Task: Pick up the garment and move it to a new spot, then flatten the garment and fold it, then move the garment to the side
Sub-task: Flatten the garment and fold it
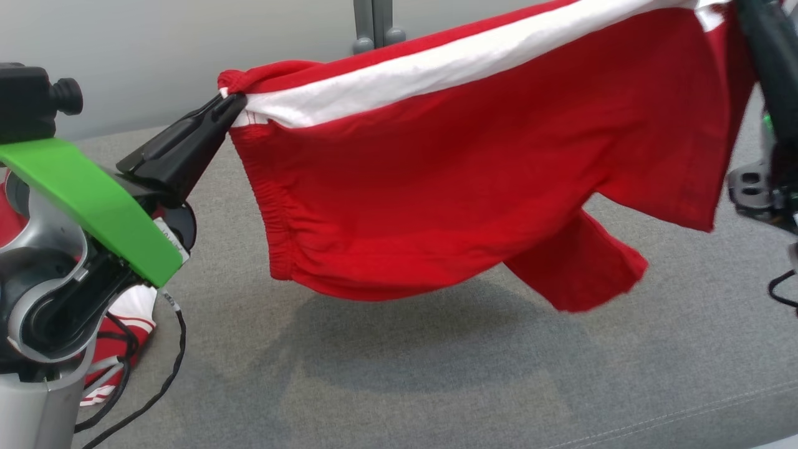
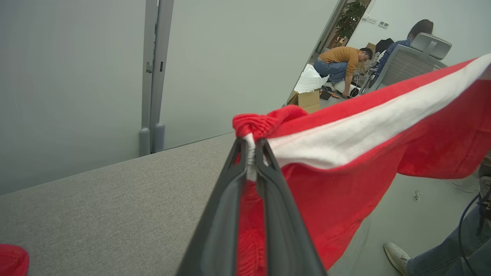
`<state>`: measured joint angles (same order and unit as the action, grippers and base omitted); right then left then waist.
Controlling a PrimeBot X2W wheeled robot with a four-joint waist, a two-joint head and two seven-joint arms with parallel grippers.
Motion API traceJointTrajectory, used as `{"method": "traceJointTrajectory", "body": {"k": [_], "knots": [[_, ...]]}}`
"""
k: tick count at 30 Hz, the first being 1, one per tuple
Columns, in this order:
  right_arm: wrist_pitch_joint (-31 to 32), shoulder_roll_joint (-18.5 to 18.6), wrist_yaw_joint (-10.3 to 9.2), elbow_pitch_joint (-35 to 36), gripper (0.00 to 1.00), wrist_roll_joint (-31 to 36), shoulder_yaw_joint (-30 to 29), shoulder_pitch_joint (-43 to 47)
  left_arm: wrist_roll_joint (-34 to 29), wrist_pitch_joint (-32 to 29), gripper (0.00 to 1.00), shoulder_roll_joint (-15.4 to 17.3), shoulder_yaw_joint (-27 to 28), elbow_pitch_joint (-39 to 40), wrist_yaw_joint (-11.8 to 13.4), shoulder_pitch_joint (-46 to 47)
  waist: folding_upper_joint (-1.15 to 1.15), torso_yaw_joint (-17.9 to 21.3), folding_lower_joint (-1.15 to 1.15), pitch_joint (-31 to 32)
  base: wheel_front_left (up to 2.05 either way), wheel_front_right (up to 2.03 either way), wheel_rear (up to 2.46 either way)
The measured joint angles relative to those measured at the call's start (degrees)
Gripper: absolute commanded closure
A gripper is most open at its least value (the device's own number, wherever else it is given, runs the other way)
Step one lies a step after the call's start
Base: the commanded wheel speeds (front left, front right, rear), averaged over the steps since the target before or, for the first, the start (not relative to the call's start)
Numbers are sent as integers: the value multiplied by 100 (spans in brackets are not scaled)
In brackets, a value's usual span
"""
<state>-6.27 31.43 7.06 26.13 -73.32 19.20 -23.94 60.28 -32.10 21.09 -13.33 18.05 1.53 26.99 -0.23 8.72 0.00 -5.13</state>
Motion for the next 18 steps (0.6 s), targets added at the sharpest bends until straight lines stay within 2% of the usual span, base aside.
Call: {"method": "traceJointTrajectory", "body": {"k": [4,8,14,16,18], "knots": [[33,371,0,299,100,-360,-572,53,230,-328,100,63,85,564,231,2,0,6,0,-60,0,0,0],[274,526,-32,226,100,-740,-715,226,325,-634,100,179,197,686,403,10,0,-8,0,-238,0,0,0],[860,342,-183,-359,100,-1374,-74,171,353,-1155,100,204,-74,58,511,66,0,-63,0,-621,0,0,0],[992,163,-324,-616,100,-1447,89,-66,234,-1326,100,227,-253,-290,522,255,0,-95,0,-758,0,0,0],[1042,-3,-549,-922,100,-1403,121,-574,40,-1407,100,229,-370,-616,532,594,0,-133,0,-900,0,0,0]]}}
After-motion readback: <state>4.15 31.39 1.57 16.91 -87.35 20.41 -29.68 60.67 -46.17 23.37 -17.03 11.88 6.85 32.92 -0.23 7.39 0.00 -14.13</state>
